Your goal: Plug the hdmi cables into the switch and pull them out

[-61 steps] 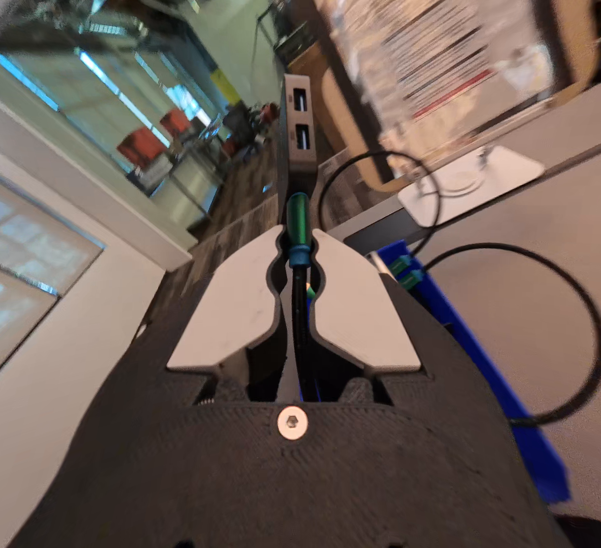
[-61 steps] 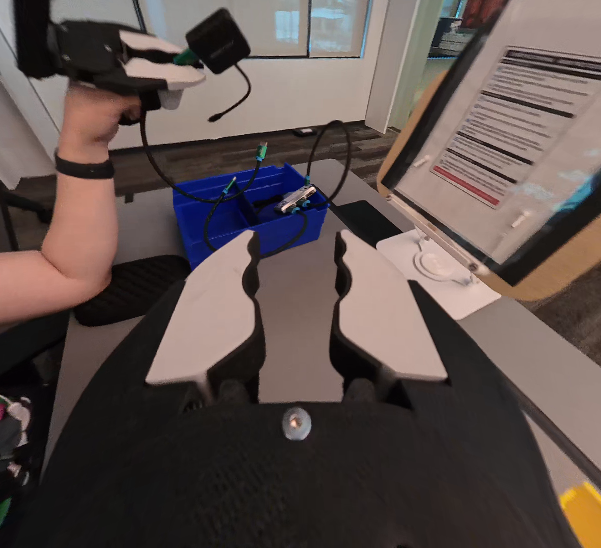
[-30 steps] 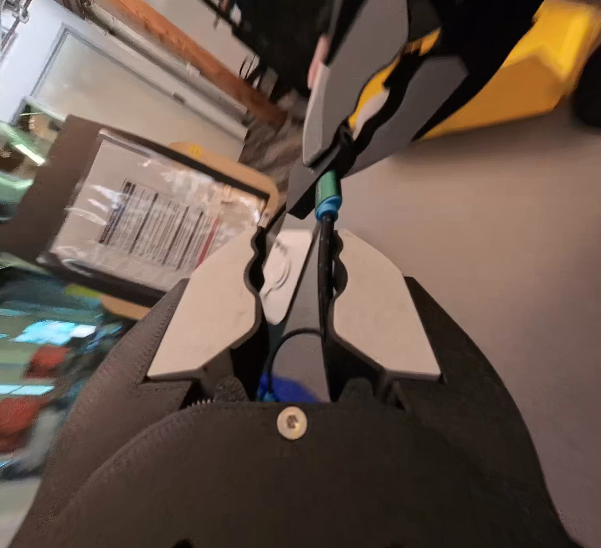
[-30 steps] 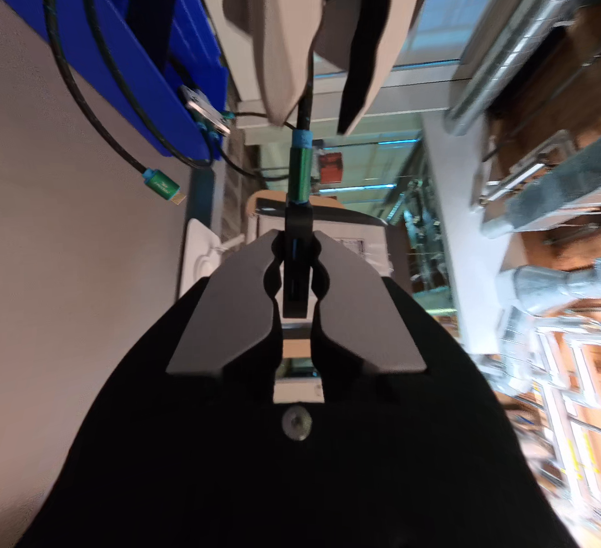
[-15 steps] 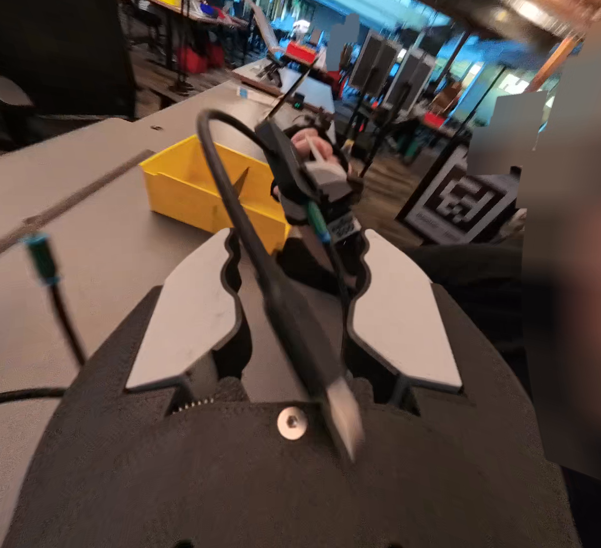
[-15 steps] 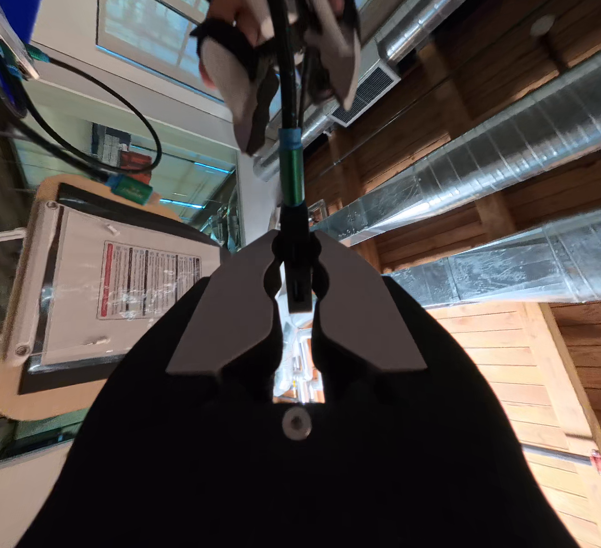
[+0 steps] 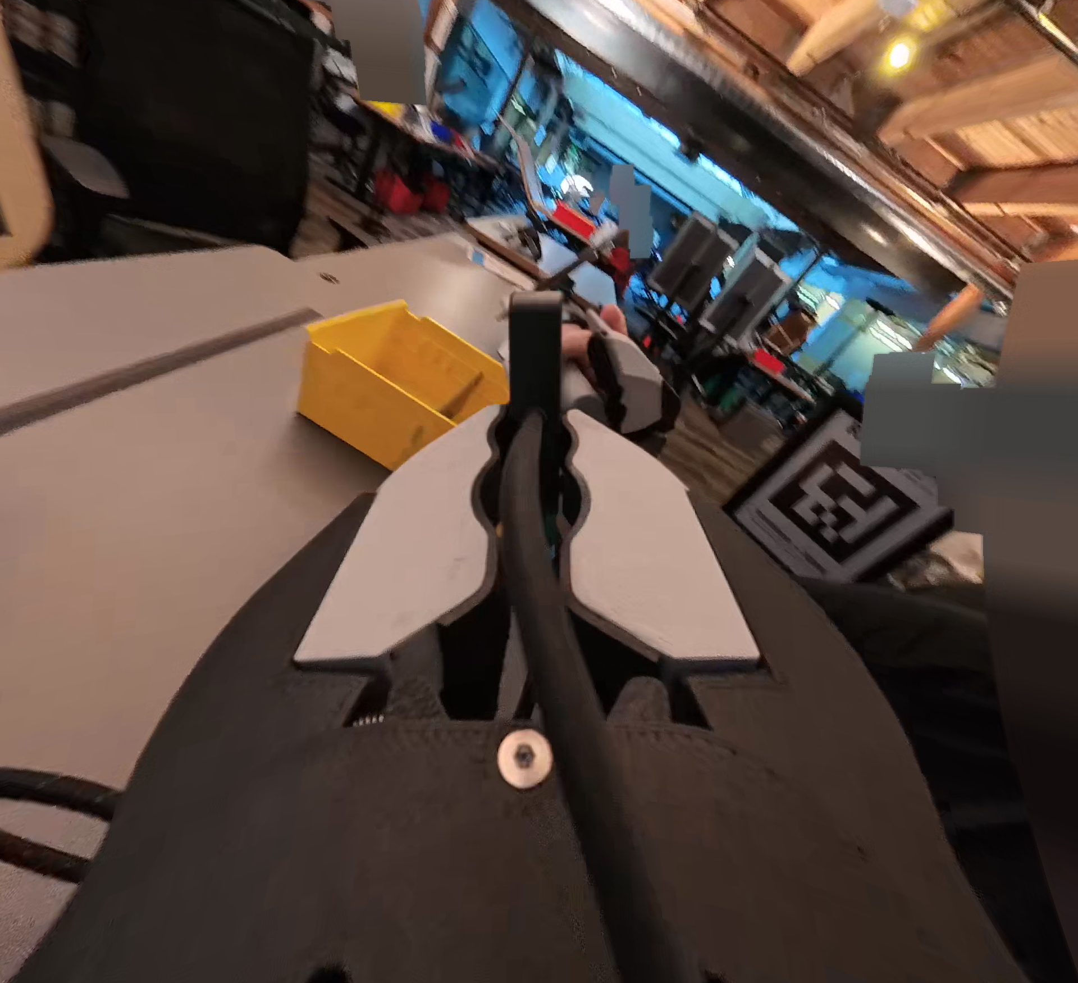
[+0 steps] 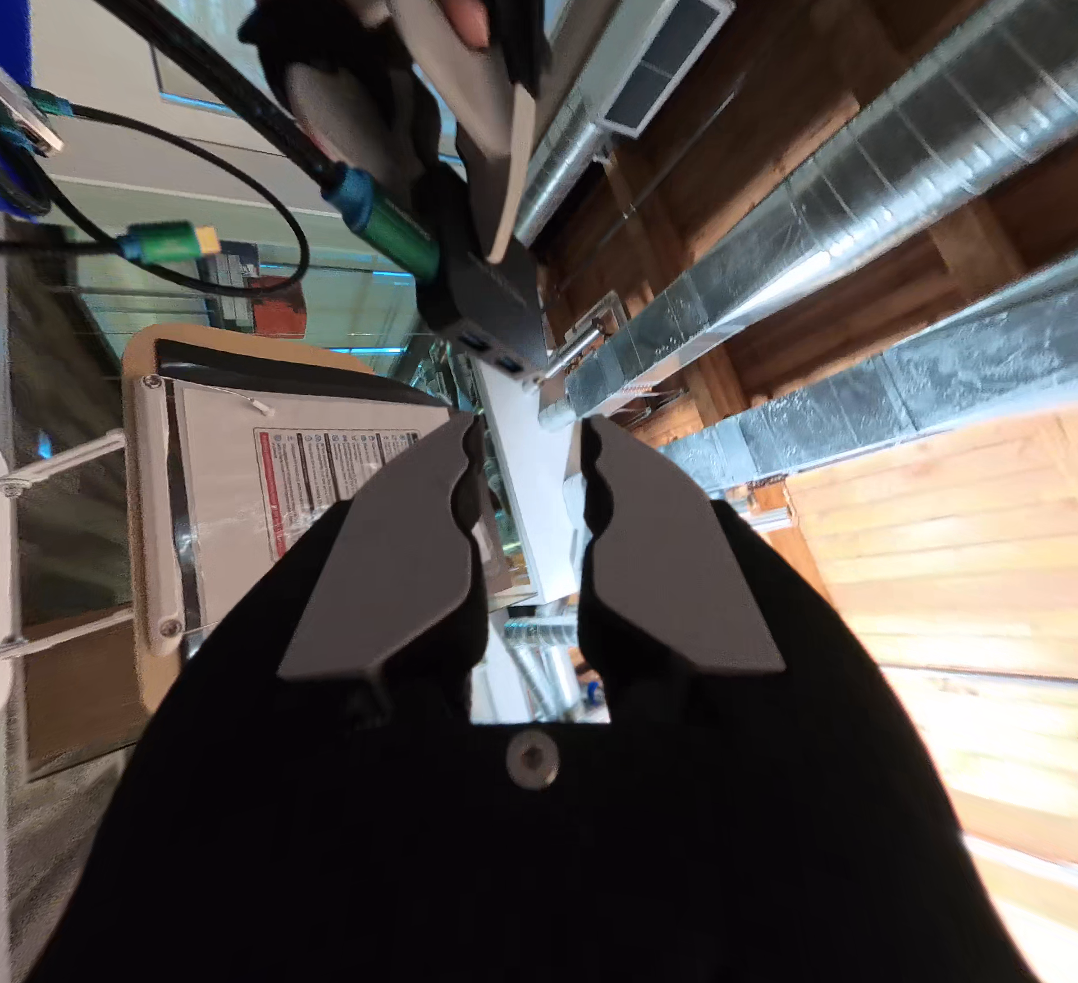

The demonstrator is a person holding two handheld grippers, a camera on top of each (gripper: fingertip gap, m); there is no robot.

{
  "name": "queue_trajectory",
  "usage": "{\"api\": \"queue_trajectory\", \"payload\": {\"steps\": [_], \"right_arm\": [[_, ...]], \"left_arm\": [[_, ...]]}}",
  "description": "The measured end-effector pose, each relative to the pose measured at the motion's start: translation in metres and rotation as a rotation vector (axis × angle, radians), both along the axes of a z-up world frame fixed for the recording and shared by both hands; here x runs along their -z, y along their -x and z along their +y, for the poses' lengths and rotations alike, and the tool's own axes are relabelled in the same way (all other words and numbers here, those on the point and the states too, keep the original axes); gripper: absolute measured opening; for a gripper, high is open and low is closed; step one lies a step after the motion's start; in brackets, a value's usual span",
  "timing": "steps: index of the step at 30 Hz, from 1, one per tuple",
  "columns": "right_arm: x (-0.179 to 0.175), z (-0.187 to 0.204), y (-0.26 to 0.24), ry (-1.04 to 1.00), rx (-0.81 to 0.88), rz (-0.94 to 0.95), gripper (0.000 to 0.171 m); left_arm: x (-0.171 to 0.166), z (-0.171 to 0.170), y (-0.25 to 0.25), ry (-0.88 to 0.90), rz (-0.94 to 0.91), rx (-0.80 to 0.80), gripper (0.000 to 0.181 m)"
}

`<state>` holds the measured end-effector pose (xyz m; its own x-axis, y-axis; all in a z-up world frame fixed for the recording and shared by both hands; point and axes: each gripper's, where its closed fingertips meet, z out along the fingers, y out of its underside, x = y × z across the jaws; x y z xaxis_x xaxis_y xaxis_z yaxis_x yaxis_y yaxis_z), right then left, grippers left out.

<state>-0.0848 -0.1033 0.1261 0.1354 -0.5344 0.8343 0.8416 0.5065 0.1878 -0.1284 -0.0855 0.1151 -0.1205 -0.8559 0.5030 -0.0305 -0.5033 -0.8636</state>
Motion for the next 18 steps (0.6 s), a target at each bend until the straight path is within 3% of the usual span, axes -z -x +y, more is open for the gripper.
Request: {"api": "queue_trajectory", "payload": {"steps": [1,5,8,11,13,16,17,18], "right_arm": [[0.0,0.0,-0.001,0.017,-0.004,0.015,0.02],[0.013,0.006,0.02,0.151,-0.061,0.038,0.015],[0.014,0.022,0.026,0.618,-0.264,0.387,0.016],[0.004,0.018,0.036,1.022,-0.605,0.74,0.023],[0.007,0.023,0.04,1.266,-0.739,0.919,0.037],[0.009,0.019,0.047,1.579,-0.955,1.056,0.058],[0.008,0.016,0.048,1.664,-1.037,1.088,0.058],[0.005,0.013,0.049,1.736,-1.132,1.106,0.047]], "left_arm": [[-0.004,0.005,0.003,0.011,-0.029,-0.03,0.014],[-0.016,0.011,0.007,0.083,-0.132,-0.066,0.014],[-0.032,0.011,0.012,0.016,-0.247,-0.106,0.014],[-0.031,0.012,0.011,-0.071,-0.225,-0.167,0.012],[-0.031,0.009,0.008,-0.128,-0.218,-0.187,0.013],[-0.03,0.0,0.002,-0.188,-0.196,-0.162,0.015],[-0.029,-0.004,0.0,-0.204,-0.187,-0.15,0.014],[-0.028,-0.009,-0.003,-0.221,-0.176,-0.13,0.014]]}}
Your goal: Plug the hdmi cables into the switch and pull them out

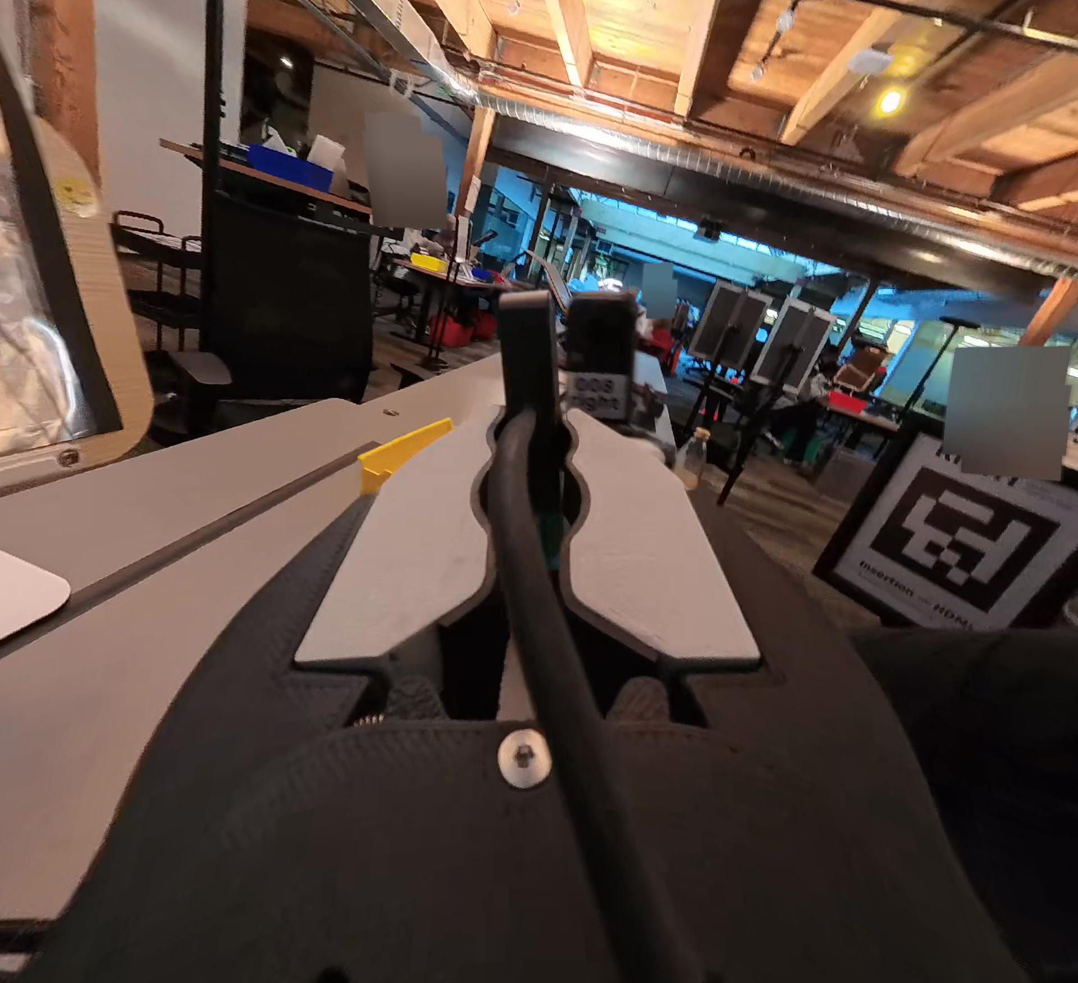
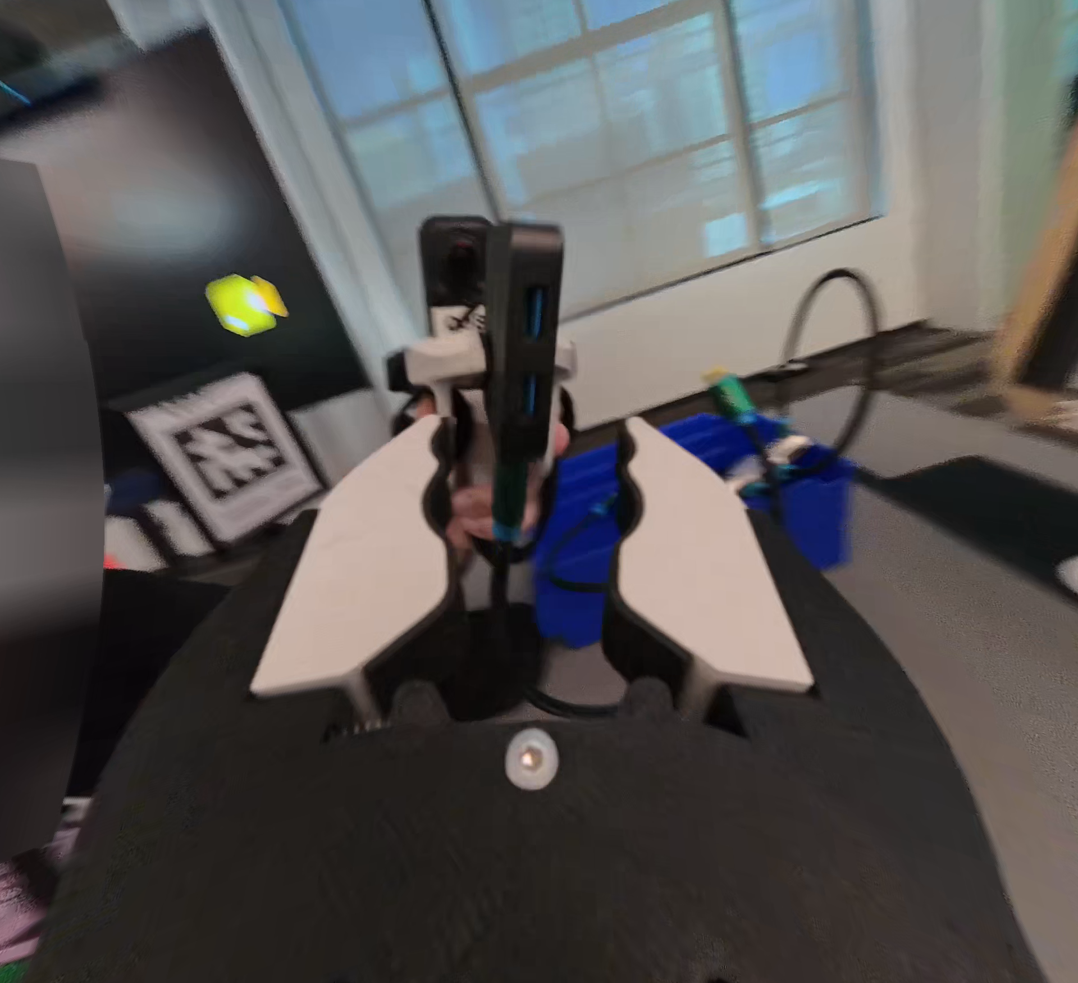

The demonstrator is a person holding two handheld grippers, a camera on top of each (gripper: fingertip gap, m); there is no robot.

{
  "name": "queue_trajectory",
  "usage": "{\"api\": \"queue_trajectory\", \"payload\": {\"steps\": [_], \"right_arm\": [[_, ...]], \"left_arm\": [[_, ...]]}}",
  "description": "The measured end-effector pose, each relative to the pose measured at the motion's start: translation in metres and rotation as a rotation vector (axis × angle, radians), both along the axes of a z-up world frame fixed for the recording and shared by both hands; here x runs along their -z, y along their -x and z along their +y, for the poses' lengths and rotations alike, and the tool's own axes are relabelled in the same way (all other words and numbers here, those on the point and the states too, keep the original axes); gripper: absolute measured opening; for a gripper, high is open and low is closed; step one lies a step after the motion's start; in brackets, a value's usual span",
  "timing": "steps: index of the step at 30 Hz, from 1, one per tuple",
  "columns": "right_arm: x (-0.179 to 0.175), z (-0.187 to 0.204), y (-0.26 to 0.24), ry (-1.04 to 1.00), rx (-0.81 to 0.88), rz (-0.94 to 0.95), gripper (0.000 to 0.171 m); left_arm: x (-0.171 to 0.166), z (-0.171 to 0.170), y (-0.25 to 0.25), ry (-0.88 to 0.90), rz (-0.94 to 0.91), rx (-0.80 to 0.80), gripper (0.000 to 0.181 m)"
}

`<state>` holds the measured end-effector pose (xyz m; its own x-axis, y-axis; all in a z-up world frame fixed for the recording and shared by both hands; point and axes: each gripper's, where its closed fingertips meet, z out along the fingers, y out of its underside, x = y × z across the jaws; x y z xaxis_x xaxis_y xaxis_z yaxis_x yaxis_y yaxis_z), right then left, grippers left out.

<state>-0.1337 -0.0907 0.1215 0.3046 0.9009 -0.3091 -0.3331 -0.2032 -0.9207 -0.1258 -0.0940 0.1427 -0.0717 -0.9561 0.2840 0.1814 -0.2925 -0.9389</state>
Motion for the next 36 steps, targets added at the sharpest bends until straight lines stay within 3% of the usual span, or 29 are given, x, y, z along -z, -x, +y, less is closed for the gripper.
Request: {"api": "queue_trajectory", "payload": {"steps": [3,6,9,10,13,16,18,20,23,26,29,32,36], "right_arm": [[-0.005,-0.01,-0.004,0.093,-0.206,0.125,0.014],[-0.006,-0.001,-0.018,0.201,-0.243,0.217,0.014],[-0.014,0.008,-0.049,0.333,-0.319,0.39,0.014],[-0.013,0.011,-0.058,0.37,-0.331,0.41,0.014],[-0.007,0.015,-0.08,0.457,-0.37,0.431,0.014],[0.007,0.017,-0.083,0.497,-0.361,0.329,0.014],[0.024,0.021,-0.078,0.512,-0.294,0.208,0.014],[0.041,0.027,-0.07,0.544,-0.24,0.113,0.014],[0.053,0.031,-0.056,0.595,-0.253,0.101,0.014],[0.064,0.039,-0.045,0.638,-0.234,0.116,0.014],[0.068,0.043,-0.037,0.659,-0.218,0.148,0.014],[0.068,0.045,-0.03,0.645,-0.178,0.145,0.014],[0.066,0.049,-0.028,0.582,-0.059,0.096,0.014]], "left_arm": [[0.006,-0.01,-0.008,-0.049,0.052,0.022,0.014],[0.018,-0.006,-0.013,-0.164,0.136,-0.05,0.019],[0.04,0.006,-0.017,-0.345,0.294,-0.146,0.065],[0.047,0.009,-0.017,-0.408,0.347,-0.165,0.071],[0.058,0.035,-0.006,-0.616,0.447,-0.313,0.074],[0.055,0.07,0.023,-0.757,0.511,-0.511,0.071],[0.047,0.075,0.037,-0.706,0.488,-0.515,0.074],[0.035,0.061,0.039,-0.603,0.392,-0.419,0.077],[0.021,0.034,0.029,-0.561,0.272,-0.302,0.081],[0.048,0.026,0.003,-0.62,0.436,-0.308,0.093],[0.077,0.041,-0.01,-0.761,0.664,-0.442,0.102],[0.094,0.057,-0.008,-0.8,0.82,-0.554,0.098],[0.1,0.065,-0.007,-0.78,0.85,-0.579,0.093]]}}
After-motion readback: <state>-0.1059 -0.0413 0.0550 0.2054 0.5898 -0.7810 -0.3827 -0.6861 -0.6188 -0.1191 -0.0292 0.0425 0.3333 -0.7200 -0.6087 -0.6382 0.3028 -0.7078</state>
